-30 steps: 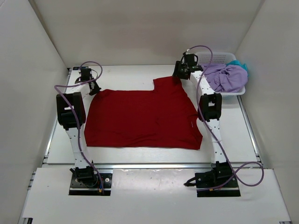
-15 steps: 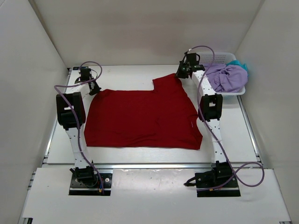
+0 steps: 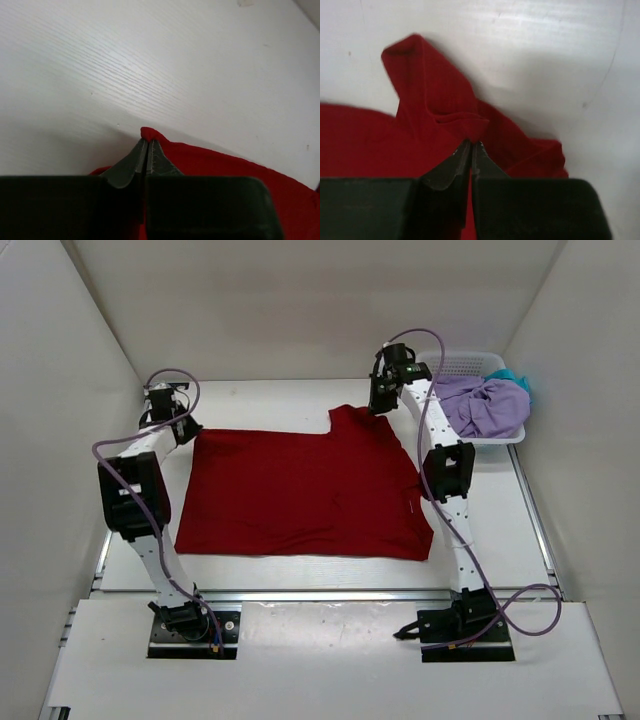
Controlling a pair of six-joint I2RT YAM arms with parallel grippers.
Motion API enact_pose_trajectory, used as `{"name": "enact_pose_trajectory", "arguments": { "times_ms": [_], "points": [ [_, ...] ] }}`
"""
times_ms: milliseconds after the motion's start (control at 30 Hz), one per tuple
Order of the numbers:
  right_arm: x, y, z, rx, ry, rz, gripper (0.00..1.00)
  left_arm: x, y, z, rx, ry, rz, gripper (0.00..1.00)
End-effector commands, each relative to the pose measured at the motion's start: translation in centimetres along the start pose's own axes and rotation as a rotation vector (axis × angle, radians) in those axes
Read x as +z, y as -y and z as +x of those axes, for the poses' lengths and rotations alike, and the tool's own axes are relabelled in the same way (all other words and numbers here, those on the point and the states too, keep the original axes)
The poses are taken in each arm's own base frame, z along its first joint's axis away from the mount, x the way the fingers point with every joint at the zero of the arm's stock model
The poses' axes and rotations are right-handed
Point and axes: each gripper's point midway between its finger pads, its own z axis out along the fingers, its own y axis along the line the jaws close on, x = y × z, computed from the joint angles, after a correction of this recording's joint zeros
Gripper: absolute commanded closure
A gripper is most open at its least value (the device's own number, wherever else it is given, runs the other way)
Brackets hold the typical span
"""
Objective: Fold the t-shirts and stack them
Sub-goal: Grap the side of the flattened tshirt furthest away from the robot with both arms
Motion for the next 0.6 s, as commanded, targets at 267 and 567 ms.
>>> {"name": "enact_pose_trajectory", "arguments": {
  "times_ms": [267, 567],
  "points": [
    [-11.2, -4.4, 2.8, -0.156, 0.021, 0.064, 1.0, -5.4, 1.6, -2.1, -0.044, 0.088, 0.11, 1.0],
    [-15.1, -3.2, 8.5, -0.102, 0.103, 0.058, 1.0, -6.7, 0.7, -1.0, -0.047, 0.073, 0.1, 1.0]
  ]
}}
